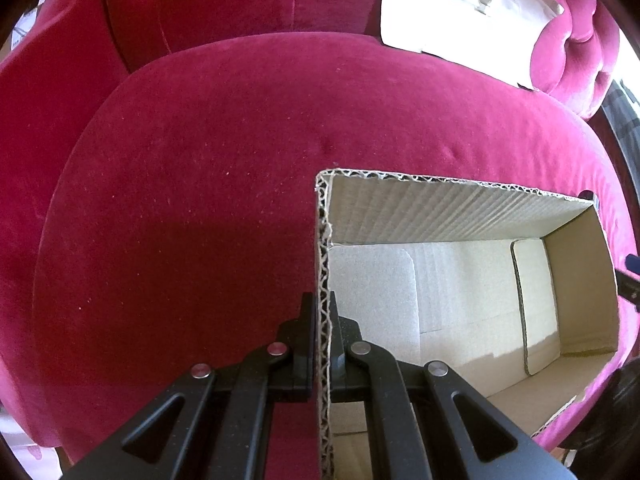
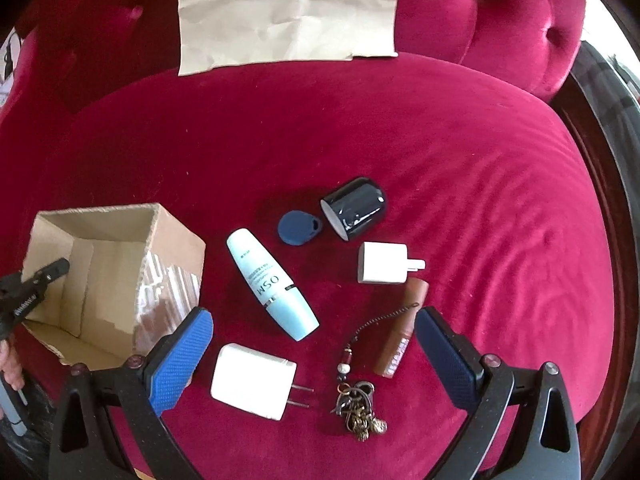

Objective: Organize rigid objects
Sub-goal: 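Reach the right tool toward the light-blue OSM bottle and grasp it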

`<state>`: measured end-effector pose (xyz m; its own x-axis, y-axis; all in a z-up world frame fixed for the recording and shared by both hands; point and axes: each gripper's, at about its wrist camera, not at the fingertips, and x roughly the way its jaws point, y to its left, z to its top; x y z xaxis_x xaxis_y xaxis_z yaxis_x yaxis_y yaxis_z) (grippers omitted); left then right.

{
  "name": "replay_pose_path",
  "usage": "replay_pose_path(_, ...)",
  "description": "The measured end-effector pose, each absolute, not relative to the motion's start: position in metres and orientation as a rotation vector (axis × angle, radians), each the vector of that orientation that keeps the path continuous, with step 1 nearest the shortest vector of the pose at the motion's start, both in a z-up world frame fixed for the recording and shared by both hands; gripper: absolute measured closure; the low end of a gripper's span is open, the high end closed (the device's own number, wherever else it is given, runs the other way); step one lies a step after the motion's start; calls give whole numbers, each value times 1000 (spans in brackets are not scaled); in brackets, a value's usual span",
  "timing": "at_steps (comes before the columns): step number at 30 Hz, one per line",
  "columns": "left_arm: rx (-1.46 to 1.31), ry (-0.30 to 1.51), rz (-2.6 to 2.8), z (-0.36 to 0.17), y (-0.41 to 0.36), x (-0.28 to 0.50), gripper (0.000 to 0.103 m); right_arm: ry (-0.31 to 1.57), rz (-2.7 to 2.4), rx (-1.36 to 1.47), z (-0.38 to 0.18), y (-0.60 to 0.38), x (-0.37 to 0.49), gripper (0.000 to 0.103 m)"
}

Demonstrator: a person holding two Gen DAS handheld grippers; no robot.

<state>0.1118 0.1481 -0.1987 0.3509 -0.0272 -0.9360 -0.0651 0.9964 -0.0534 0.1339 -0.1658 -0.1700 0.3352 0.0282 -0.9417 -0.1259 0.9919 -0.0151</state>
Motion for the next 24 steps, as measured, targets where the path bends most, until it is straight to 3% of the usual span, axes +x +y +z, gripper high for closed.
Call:
replay_pose_path(15, -82, 1213, 23, -199, 149, 113, 100, 1254, 166, -121, -199, -149, 156, 4)
replay_pose_path(21, -76, 1213, 23, -200, 149, 113, 100, 1263, 229, -74, -207, -143, 168, 16)
replay_pose_path(24, -77, 1214, 23, -200, 148, 113, 100, 1269, 258, -57, -209, -139, 169, 43)
